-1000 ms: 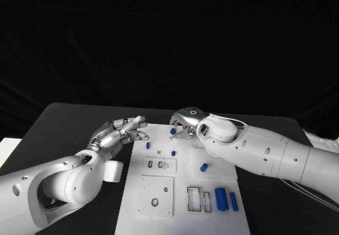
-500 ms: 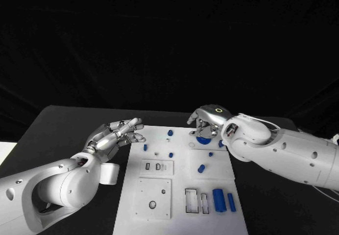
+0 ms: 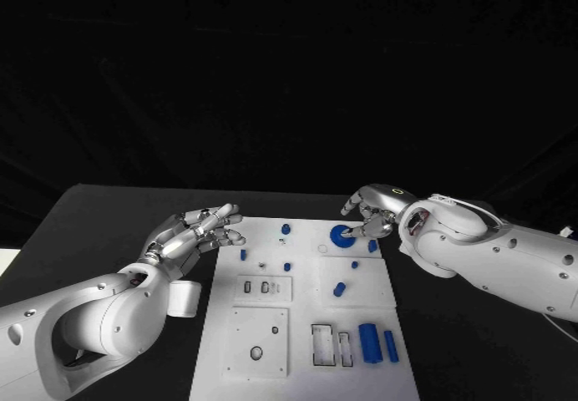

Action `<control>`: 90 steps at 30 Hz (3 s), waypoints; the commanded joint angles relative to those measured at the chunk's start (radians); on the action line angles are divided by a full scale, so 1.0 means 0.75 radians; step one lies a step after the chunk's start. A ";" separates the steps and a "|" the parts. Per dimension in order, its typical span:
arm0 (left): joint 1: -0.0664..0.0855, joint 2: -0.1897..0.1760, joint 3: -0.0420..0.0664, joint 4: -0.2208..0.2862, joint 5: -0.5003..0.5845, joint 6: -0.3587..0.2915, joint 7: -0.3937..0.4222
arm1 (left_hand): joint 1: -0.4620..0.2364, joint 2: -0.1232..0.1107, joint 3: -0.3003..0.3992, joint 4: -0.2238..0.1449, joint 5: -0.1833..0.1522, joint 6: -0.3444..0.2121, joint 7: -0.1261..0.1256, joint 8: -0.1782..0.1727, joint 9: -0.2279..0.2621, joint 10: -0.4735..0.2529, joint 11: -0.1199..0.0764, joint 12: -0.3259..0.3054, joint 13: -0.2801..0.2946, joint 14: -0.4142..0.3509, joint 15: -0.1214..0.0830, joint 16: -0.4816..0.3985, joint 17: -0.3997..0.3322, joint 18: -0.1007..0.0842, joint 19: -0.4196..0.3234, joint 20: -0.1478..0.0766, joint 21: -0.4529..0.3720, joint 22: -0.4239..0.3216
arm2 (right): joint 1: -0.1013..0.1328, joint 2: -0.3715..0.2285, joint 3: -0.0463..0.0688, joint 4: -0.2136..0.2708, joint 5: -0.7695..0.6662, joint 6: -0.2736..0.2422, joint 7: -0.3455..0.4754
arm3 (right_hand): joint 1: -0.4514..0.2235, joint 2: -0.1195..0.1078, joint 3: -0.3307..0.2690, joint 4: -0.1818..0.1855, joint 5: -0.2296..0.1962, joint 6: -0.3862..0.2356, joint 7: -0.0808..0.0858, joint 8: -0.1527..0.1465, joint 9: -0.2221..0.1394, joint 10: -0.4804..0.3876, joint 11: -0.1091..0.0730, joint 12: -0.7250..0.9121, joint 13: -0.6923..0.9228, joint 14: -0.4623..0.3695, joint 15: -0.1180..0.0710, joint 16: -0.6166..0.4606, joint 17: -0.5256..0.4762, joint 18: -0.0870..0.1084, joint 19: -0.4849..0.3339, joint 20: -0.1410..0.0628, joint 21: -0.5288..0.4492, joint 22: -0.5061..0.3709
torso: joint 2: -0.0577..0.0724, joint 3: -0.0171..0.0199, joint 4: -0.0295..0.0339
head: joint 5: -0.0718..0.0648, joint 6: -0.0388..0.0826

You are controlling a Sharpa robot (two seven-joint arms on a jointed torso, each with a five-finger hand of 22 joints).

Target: Assemble the parts on the task board

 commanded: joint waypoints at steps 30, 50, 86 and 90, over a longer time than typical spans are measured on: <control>0.001 0.009 0.001 -0.010 0.004 0.033 0.006 | 0.006 0.010 0.001 -0.011 -0.005 -0.009 -0.005 -0.005 -0.001 -0.010 0.001 -0.005 -0.002 -0.007 0.006 -0.006 0.003 0.001 -0.013 0.000 0.009 0.002 | -0.028 0.047 0.001 -0.065 -0.027 0.127 -0.035 | 0.055 0.042 0.008 0.006 0.027 0.014 -0.005 0.053 0.010 0.059 -0.005 0.113 0.164 0.039 0.001 -0.010 0.009 -0.018 0.019 0.003 0.031 0.046 | 0.001 -0.0040 0.0042 | -0.007 -0.015; 0.001 0.012 0.001 -0.015 0.004 0.035 0.006 | 0.006 0.010 0.001 -0.011 -0.005 -0.009 -0.005 -0.005 -0.001 -0.010 0.001 -0.005 -0.002 -0.007 0.006 -0.006 0.003 0.001 -0.013 0.000 0.009 0.002 | -0.052 0.077 0.001 -0.094 -0.125 0.133 -0.043 | 0.103 0.089 0.117 -0.048 -0.034 0.112 -0.026 0.076 0.020 0.088 -0.023 0.160 0.217 0.033 -0.012 -0.012 0.013 -0.025 0.032 -0.007 0.051 0.084 | 0.002 -0.0046 0.0062 | -0.004 -0.025; 0.000 0.022 0.000 -0.018 0.004 0.041 0.005 | 0.008 0.014 0.003 -0.014 -0.004 -0.009 -0.006 -0.004 -0.001 -0.011 0.001 -0.004 -0.002 -0.007 0.005 -0.008 0.004 0.002 -0.015 0.001 0.011 0.003 | -0.059 0.195 -0.001 0.108 -0.345 -0.082 -0.138 | 0.069 0.091 0.255 -0.086 0.010 0.207 -0.059 0.080 0.039 0.111 -0.050 0.191 0.252 0.031 -0.027 -0.012 0.015 -0.046 0.076 -0.022 0.097 0.189 | 0.002 -0.0063 0.0090 | 0.015 -0.017; 0.000 0.025 0.001 -0.019 0.004 0.042 0.004 | 0.008 0.014 0.003 -0.014 -0.004 -0.009 -0.006 -0.004 -0.001 -0.011 0.001 -0.004 -0.002 -0.007 0.005 -0.008 0.004 0.002 -0.015 0.001 0.011 0.003 | -0.063 0.239 -0.004 0.067 -0.344 -0.080 -0.134 | 0.062 0.091 0.260 -0.085 0.007 0.206 -0.058 0.077 0.039 0.109 -0.049 0.187 0.249 0.031 -0.027 -0.011 0.016 -0.046 0.077 -0.022 0.098 0.191 | 0.002 -0.0065 0.0121 | 0.018 -0.018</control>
